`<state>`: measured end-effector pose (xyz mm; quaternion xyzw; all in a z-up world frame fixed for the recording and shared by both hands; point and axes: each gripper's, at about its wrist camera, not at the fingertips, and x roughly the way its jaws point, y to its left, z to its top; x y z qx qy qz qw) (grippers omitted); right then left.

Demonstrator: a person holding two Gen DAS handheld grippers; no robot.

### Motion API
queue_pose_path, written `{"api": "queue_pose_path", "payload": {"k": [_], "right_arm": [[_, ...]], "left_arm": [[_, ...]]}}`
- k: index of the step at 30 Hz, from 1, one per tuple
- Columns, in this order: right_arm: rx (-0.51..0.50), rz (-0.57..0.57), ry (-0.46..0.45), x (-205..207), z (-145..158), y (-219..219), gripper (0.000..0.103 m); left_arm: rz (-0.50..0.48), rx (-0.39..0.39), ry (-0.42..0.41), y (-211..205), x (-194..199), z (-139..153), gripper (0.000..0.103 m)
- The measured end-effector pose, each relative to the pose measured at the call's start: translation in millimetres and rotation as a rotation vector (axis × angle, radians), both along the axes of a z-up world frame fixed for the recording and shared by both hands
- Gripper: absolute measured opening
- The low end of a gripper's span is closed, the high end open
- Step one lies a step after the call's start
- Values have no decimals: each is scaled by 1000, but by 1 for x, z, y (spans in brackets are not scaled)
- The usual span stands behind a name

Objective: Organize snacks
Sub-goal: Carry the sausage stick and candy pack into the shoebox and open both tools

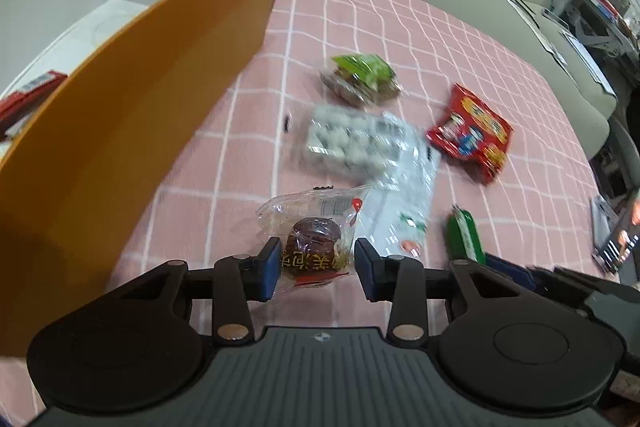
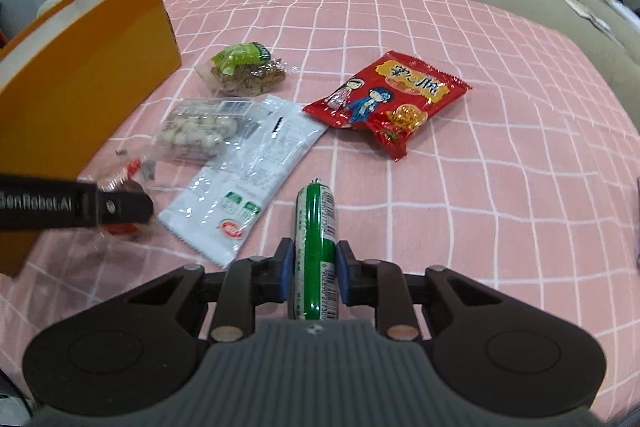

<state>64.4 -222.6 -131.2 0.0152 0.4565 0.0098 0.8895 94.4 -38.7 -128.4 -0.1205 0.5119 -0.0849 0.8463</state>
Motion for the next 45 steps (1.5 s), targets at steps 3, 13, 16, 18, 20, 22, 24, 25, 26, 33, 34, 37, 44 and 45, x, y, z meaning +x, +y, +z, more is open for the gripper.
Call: {"api": "queue_pose_path", "payload": {"k": [3,13,16,18,20,22,24,25,26,33,34,37,44,45], "right_arm": [[10,12,-17,-8,7,3,18],[77,38,-118,-39,54,16,18],[98,68,-152,-45,71,26,18],[110,94,-174,-46,84,35,18],[119,128,-199,-47,97,44,18],[129,159,-218,-45,109,53,18],[146,186,-229,-42,119,61,18],[151,203,-234,-39,124,67,18],[152,224,-240,-37,129,72,18],[142,389,-265,-11,159,122,18],[131,411,-270,-7,163,130,18],[102,470,-269,8,168,149,18],[-36,576,-246,53,159,199,18],[-62,590,-242,58,156,204,18]], "left_arm": [[-14,5,-12,-2,-12,9,44],[-46,8,-96,1,-40,64,44],[-49,5,-133,8,-46,85,44],[-48,2,-158,14,-50,99,44],[-41,1,-173,21,-52,110,44],[-30,4,-189,31,-53,121,44],[-18,14,-207,44,-53,132,44],[-12,23,-216,50,-52,137,44],[-8,33,-224,56,-51,142,44],[-2,117,-246,96,-32,164,44],[-5,132,-244,100,-28,165,44],[-11,183,-233,113,-14,166,44],[-8,258,-161,143,18,149,44],[-3,268,-149,146,23,145,44]]}}
